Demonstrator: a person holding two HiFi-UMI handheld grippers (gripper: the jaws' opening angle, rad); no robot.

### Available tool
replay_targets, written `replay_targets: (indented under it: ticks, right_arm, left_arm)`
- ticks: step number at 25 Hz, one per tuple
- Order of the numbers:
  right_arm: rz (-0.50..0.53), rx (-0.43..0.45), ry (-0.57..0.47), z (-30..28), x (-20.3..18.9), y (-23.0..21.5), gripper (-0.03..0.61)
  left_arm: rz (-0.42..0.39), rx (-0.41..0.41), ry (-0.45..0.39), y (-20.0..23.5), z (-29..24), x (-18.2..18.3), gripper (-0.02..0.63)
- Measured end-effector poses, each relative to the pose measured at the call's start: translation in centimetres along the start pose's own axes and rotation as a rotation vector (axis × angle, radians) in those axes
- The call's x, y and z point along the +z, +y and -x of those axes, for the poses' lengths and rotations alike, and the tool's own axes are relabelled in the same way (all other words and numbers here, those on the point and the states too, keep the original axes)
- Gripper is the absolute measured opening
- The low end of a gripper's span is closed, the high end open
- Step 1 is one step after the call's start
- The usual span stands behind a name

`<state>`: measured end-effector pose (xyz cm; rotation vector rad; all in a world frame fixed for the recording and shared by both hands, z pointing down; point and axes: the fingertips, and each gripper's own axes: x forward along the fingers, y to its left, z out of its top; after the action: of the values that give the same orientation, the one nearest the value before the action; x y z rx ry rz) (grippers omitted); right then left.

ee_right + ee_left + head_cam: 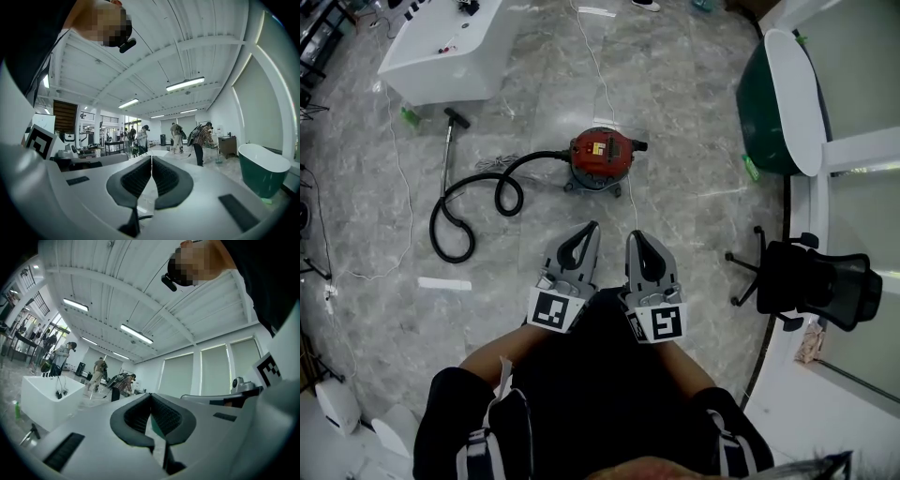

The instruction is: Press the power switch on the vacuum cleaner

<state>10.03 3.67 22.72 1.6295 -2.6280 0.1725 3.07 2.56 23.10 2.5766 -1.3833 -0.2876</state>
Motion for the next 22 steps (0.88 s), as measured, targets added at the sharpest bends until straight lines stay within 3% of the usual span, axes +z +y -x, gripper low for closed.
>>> replay_targets:
  ticks: [9,14,17,22]
  right_arm:
    - [0.016,0.025,0.069,-3.2,-0.9,0.0,0.020]
    - [0.019,0.156,0.109,-5.4,-1.6,2.9,0.020]
    - [0.024,0.205,0.109,-6.5,-1.2,2.6,0.020]
    - [0.030,0.243,0.123,-8.1,-1.5,1.4,0.020]
  left_arm:
    - [0.033,0.011,0.008,2.0,-1.0,-1.3,0.018]
    - [0.093,0.118,0.017,5.1,-0.1,-1.3,0.018]
    - [0.089,0.176,0.016,6.3,-0.9,-0.9,0.018]
    - [0.026,0.201,-0.036,6.2,-1.4,0.0,0.018]
